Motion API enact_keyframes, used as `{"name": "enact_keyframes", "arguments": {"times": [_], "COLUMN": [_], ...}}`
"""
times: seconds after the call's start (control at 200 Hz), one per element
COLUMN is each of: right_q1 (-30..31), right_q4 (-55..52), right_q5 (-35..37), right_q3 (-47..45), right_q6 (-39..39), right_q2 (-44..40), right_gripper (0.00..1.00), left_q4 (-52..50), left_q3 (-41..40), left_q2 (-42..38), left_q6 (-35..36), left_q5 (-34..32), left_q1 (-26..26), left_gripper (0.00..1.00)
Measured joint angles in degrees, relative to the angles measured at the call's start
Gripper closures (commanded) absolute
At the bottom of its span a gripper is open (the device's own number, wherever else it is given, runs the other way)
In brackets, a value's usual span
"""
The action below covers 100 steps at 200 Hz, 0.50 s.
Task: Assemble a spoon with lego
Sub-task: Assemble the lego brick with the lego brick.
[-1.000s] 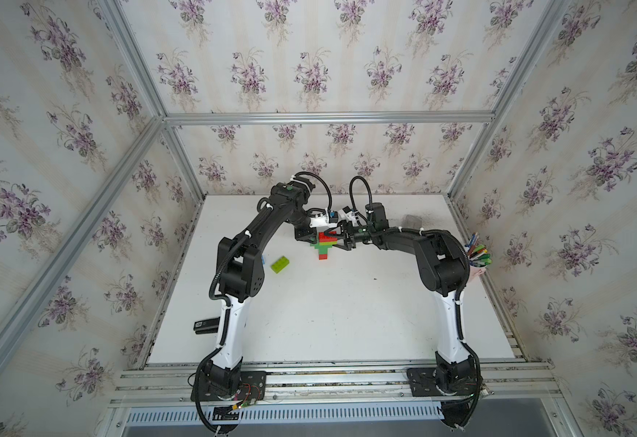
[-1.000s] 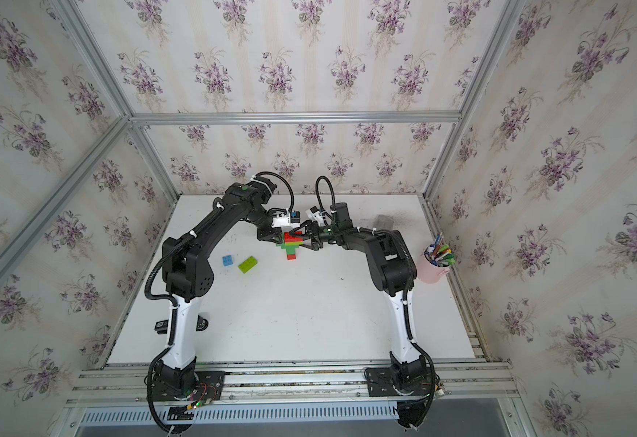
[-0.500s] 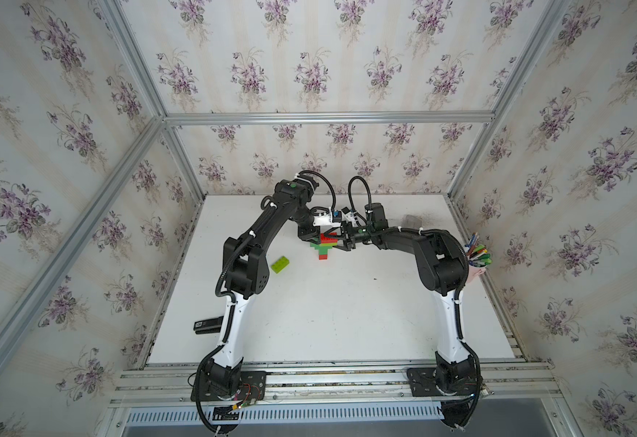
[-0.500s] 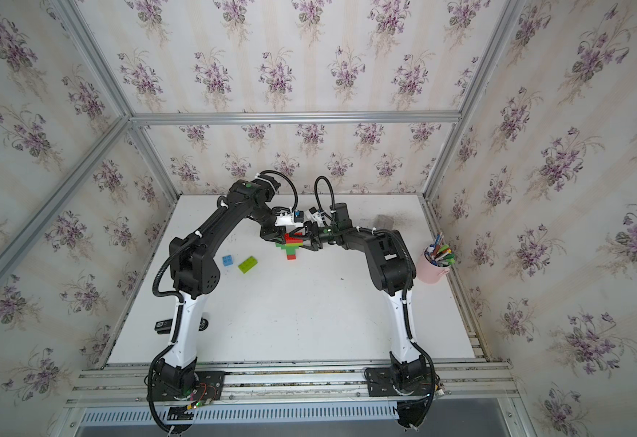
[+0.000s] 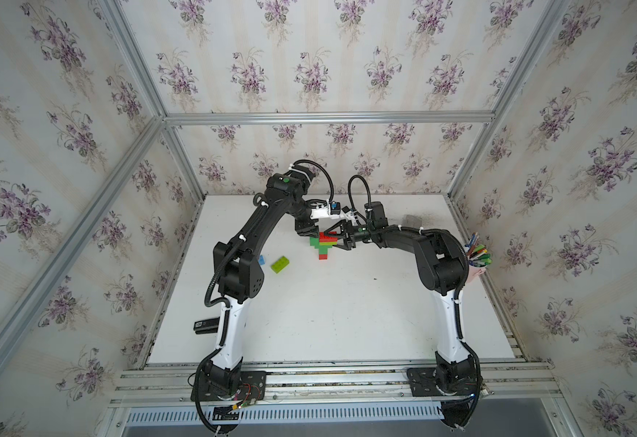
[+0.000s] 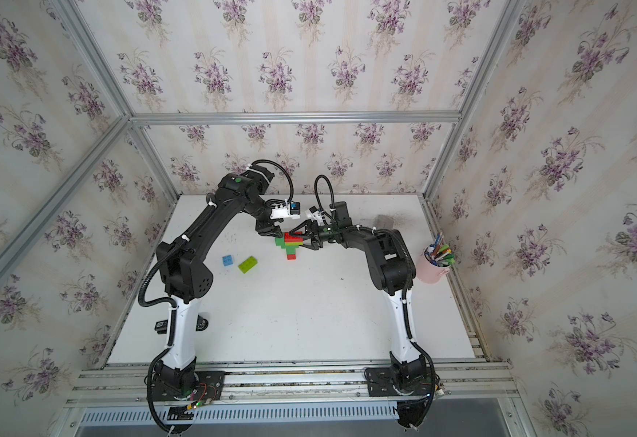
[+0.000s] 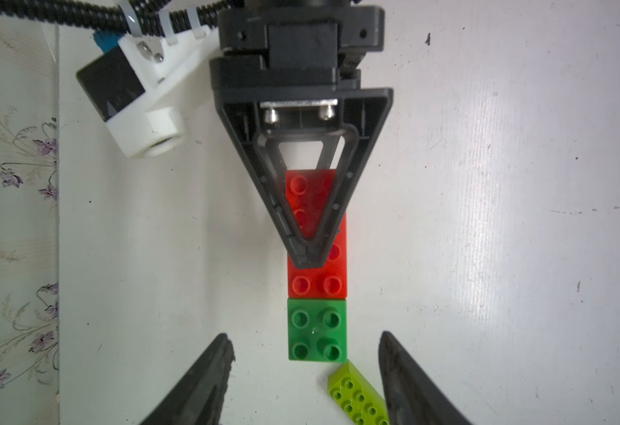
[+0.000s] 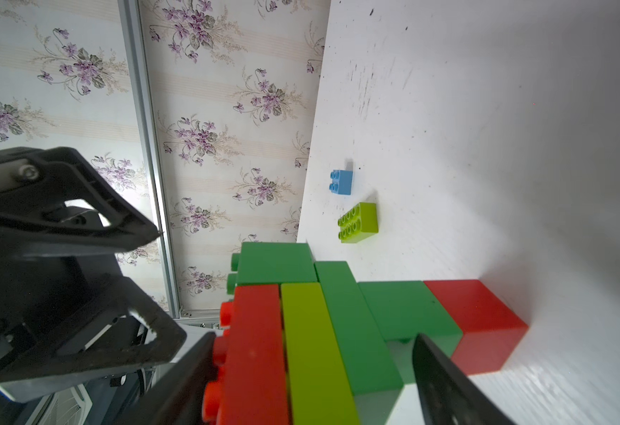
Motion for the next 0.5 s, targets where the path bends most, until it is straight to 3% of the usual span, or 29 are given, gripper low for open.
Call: {"name": "enact_keyframes", "arguments": {"times": [0.5], "right_q1": [0.00], "right_q4": [-1.29], "right_q5": [0.00], "right_q3": [0.48], "right_q6": [-0.33], "right_q2": [0.00], "right_gripper": [0.20], "left_q4": [3.91], "left_q3": [-0.37], "left_q2": [2.62], "left_q6": [-2.43], "left_q5": [-5.18], "left_q1": [-0.09], "left_gripper": [0.37]}}
